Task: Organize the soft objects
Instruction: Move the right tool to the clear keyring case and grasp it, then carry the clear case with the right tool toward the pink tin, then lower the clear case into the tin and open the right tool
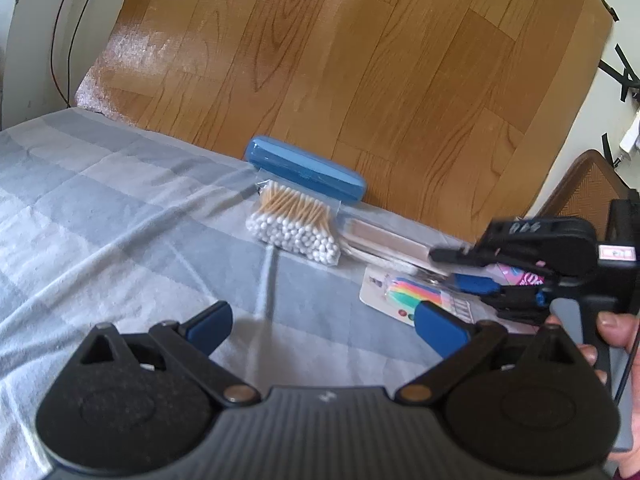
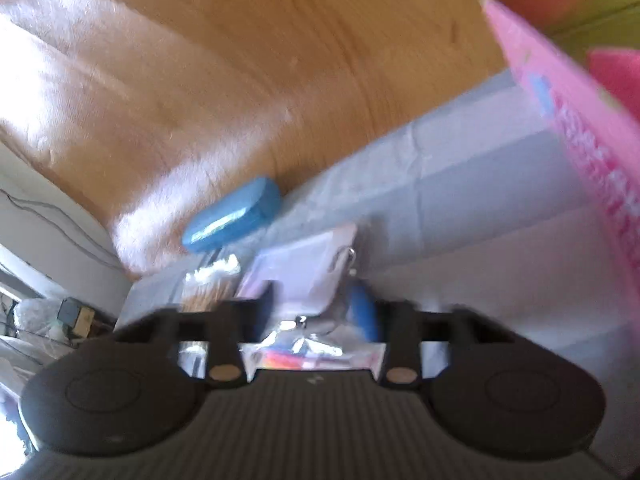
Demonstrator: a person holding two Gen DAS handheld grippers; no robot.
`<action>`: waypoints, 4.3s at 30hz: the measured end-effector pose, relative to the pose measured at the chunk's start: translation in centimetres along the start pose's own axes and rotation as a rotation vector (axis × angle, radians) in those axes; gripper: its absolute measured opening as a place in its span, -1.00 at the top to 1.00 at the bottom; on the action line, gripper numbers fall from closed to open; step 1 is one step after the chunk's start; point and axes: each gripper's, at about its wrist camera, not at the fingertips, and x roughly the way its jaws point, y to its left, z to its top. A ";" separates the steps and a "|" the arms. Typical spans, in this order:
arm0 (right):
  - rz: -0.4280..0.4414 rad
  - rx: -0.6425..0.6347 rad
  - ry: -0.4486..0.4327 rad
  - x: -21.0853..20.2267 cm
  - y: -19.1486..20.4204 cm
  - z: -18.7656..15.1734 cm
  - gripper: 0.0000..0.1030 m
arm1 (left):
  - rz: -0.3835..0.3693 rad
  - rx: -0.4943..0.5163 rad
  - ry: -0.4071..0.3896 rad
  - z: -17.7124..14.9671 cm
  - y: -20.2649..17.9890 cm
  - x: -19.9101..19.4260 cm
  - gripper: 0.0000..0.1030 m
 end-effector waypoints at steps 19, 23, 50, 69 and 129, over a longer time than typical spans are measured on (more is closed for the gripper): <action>0.061 -0.290 -0.053 -10.0 1.1 -9.1 0.73 | -0.092 -0.130 0.015 0.2 2.2 -0.4 -0.99; 0.066 -0.354 -0.029 -11.9 0.3 -11.8 0.73 | -0.103 -0.107 0.022 0.2 1.8 -0.4 -0.99; -0.032 -0.913 0.071 -8.5 2.9 -14.8 -1.00 | -0.135 -0.023 0.038 -0.2 0.4 -0.3 -0.99; -0.086 -0.853 -0.031 -13.1 2.0 -17.8 -0.14 | -0.113 -0.061 0.030 -0.1 1.3 -0.1 -0.99; -0.110 -0.500 -0.572 -25.7 -6.6 -9.6 -0.58 | -0.155 0.245 0.089 -1.0 -12.3 -0.1 -0.81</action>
